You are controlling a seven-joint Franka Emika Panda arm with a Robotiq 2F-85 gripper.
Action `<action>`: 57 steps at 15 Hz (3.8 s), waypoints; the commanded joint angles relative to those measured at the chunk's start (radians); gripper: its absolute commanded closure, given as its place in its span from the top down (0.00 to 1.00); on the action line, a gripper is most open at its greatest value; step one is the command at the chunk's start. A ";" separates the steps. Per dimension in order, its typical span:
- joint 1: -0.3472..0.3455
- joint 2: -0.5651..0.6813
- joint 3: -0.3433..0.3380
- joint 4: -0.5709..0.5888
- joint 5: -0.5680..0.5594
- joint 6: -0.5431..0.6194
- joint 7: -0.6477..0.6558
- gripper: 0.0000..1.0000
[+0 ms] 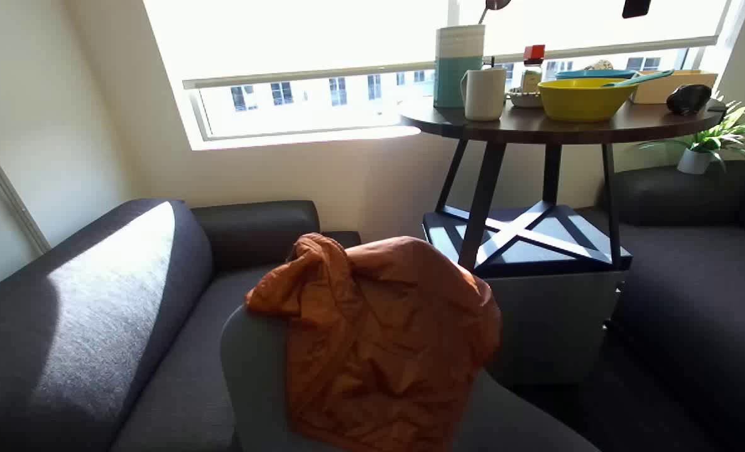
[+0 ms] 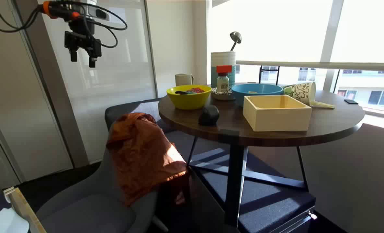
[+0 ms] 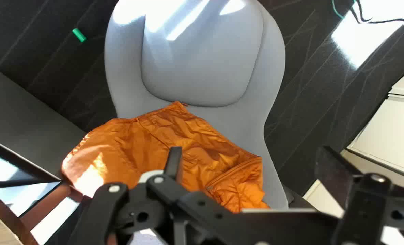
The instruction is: Put the orange jersey on the seat of the chair
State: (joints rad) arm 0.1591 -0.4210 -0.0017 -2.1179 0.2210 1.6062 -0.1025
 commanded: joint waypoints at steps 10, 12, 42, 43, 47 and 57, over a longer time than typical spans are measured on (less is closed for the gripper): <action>-0.024 0.001 0.019 0.002 0.007 -0.004 -0.007 1.00; -0.024 0.001 0.019 0.002 0.007 -0.004 -0.007 1.00; 0.072 0.527 0.298 0.028 -0.294 0.686 0.300 1.00; 0.073 0.528 0.298 0.033 -0.294 0.683 0.300 1.00; 0.074 0.527 0.299 0.038 -0.295 0.674 0.300 1.00; 0.064 0.979 0.281 0.371 -0.148 0.862 0.043 1.00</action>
State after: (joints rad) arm 0.2128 0.3717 0.2993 -1.9331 0.0554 2.4635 -0.0032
